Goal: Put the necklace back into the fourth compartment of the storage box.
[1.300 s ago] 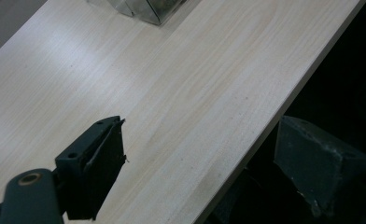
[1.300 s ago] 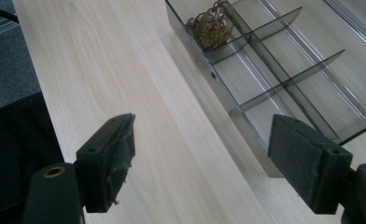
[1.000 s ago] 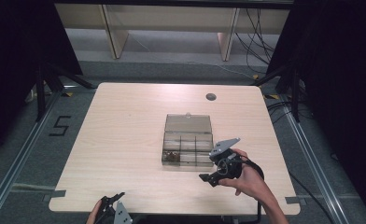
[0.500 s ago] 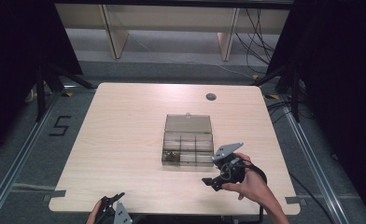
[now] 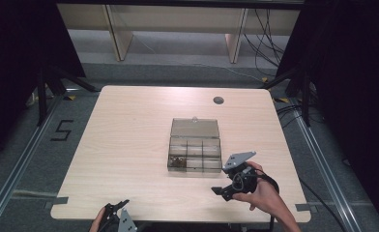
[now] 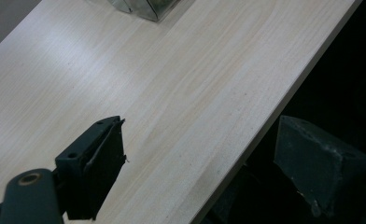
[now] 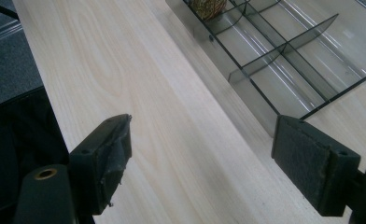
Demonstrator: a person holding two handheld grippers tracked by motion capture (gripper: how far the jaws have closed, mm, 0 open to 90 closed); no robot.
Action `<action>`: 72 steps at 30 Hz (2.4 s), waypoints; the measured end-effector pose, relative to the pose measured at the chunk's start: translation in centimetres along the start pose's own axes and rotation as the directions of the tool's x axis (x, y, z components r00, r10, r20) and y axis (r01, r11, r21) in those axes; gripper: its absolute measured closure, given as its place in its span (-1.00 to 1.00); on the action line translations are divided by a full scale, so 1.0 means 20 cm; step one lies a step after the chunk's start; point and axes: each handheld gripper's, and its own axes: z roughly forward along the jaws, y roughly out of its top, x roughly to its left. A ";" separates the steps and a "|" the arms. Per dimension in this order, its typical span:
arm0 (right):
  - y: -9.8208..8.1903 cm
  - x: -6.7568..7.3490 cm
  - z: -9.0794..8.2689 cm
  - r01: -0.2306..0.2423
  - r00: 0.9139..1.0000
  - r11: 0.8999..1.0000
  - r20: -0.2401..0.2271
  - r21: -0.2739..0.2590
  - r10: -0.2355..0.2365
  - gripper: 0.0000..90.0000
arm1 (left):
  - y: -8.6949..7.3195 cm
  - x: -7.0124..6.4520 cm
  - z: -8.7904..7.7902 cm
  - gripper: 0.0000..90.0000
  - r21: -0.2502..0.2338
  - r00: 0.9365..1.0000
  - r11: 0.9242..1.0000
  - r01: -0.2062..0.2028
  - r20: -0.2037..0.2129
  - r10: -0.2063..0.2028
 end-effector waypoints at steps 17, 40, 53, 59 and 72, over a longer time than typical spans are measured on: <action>-0.09 -0.01 0.01 -0.002 1.000 1.000 -0.001 -0.023 0.002 -0.58 | 0.00 0.00 0.00 -0.66 -0.012 1.000 1.000 0.028 0.004 -0.028; -0.23 -0.02 -0.02 -0.056 0.998 0.997 0.010 -0.058 0.056 -0.59 | 0.00 -0.01 0.00 -0.66 -0.019 1.000 0.999 0.028 0.006 -0.028; -0.33 0.02 -0.06 -0.069 0.998 0.993 0.005 -0.091 0.070 -0.57 | 0.00 -0.01 -0.01 -0.66 -0.008 1.000 1.000 0.023 0.005 -0.023; -0.35 0.06 -0.06 -0.056 0.998 0.995 0.014 -0.088 0.058 -0.57 | 0.00 -0.01 0.00 -0.66 -0.007 1.000 1.000 0.014 -0.001 -0.014; -0.42 0.08 -0.09 -0.086 0.996 0.993 0.033 -0.082 0.089 -0.61 | 0.00 -0.01 0.00 -0.66 -0.019 0.999 0.999 0.033 -0.003 -0.033</action>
